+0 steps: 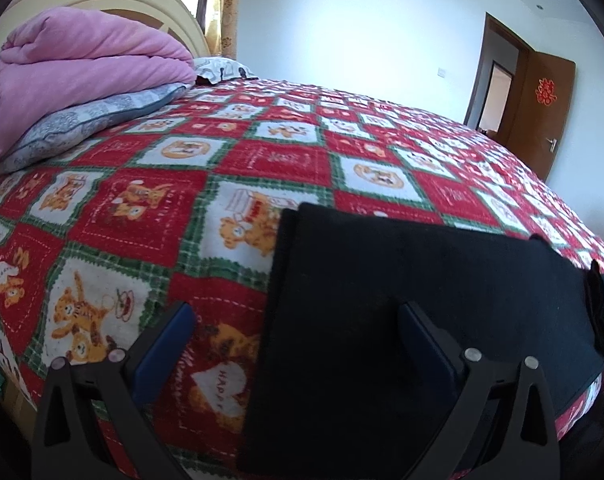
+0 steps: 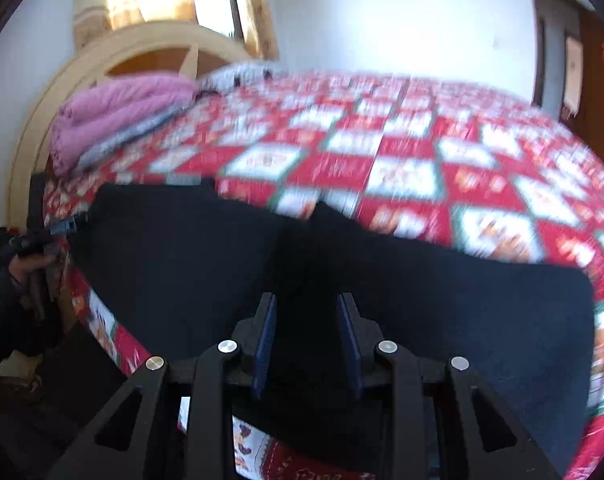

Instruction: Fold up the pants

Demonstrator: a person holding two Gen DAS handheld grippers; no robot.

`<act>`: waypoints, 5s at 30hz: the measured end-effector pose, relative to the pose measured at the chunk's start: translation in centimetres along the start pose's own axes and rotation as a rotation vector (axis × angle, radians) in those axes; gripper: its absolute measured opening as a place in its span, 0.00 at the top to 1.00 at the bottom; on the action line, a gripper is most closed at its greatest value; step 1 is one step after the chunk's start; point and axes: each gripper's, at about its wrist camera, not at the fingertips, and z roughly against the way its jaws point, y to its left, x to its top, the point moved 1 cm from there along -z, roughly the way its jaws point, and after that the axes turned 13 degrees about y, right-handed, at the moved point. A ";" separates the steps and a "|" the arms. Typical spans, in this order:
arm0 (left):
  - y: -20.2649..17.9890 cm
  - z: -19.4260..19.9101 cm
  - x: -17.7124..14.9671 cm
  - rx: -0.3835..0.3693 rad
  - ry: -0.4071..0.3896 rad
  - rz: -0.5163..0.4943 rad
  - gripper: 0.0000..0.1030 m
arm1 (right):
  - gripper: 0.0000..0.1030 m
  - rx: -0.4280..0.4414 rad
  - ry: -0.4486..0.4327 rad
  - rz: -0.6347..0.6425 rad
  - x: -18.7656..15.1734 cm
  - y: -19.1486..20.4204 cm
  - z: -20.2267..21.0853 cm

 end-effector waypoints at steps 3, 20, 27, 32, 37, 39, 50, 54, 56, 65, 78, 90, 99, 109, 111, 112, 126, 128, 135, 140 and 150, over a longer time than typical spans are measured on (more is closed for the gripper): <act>0.3 -0.2 0.2 -0.013 0.006 0.009 0.04 | 0.68 -0.071 -0.005 0.056 -0.4 1.2 -0.7; -1.0 0.6 -0.5 0.008 0.044 -0.005 0.28 | 0.63 -0.106 0.005 0.048 -0.7 0.7 -0.3; -0.8 0.7 -0.7 -0.016 0.046 -0.004 0.34 | 0.57 -0.008 -0.004 0.215 -2.0 4.6 0.3; -0.7 1.0 -0.7 -0.040 0.053 0.002 0.45 | 0.57 -0.056 -0.024 0.310 -2.8 6.9 0.8; -0.7 1.6 -1.0 -0.045 0.052 0.010 0.53 | 0.57 -0.052 -0.058 0.227 -1.9 5.2 1.7; -0.6 1.8 -1.0 -0.049 0.054 0.012 0.59 | 0.57 -0.044 -0.058 0.171 -1.5 4.1 1.8; -0.9 2.6 -0.6 -0.120 0.067 0.008 0.82 | 0.57 -0.041 -0.041 -0.067 -0.9 -0.8 2.0; -0.7 3.2 -0.3 -0.167 0.068 0.024 0.86 | 0.57 -0.040 -0.031 -0.125 -0.8 -2.2 2.1; -0.8 3.7 -0.1 -0.186 0.060 0.021 0.86 | 0.57 -0.050 -0.027 -0.137 -0.9 -2.5 2.1; -3.3 7.5 1.9 -0.306 -0.017 -0.009 0.87 | 0.57 -0.063 -0.043 -0.128 -0.9 -2.2 5.0; -1.2 3.5 0.7 -0.102 0.099 0.008 0.51 | 0.57 -0.071 -0.036 -0.171 -1.2 -3.8 5.6; 1.9 2.6 -3.6 -0.194 0.161 0.025 0.46 | 0.56 -0.081 -0.011 -0.140 -1.6 -2.7 4.5; 0.5 1.7 -3.4 -0.156 0.164 -0.006 0.48 | 0.56 -0.080 -0.003 -0.115 -1.6 -1.6 3.8; 0.2 4.2 -2.5 -0.265 0.135 0.037 0.79 | 0.56 -0.083 -0.058 -0.129 -1.5 -1.8 5.2; -0.2 5.3 -1.9 -0.272 0.109 0.026 0.79 | 0.56 -0.087 -0.060 -0.126 -1.4 -1.8 5.5; -0.5 6.1 -1.6 -0.286 0.091 0.021 0.79 | 0.56 -0.088 -0.058 -0.124 -1.4 -1.7 5.6; -11.6 13.7 2.9 -0.503 -0.084 -0.213 0.79 | 0.56 -0.130 -0.051 -0.151 -2.0 -3.5 9.5; -13.1 14.0 3.3 -0.525 -0.088 -0.242 0.79 | 0.56 -0.147 -0.043 -0.184 -2.6 -4.7 9.8; -19.9 15.2 4.1 -0.631 -0.072 -0.404 0.79 | 0.56 -0.181 -0.037 -0.263 -4.6 -7.9 10.7; -25.1 15.2 4.0 -0.676 -0.033 -0.524 0.79 | 0.56 -0.203 -0.030 -0.308 -5.8 -9.6 10.9; -34.4 12.0 2.9 -0.710 0.132 -0.711 0.79 | 0.56 -0.245 -0.075 -0.503 -7.4 -15.1 12.7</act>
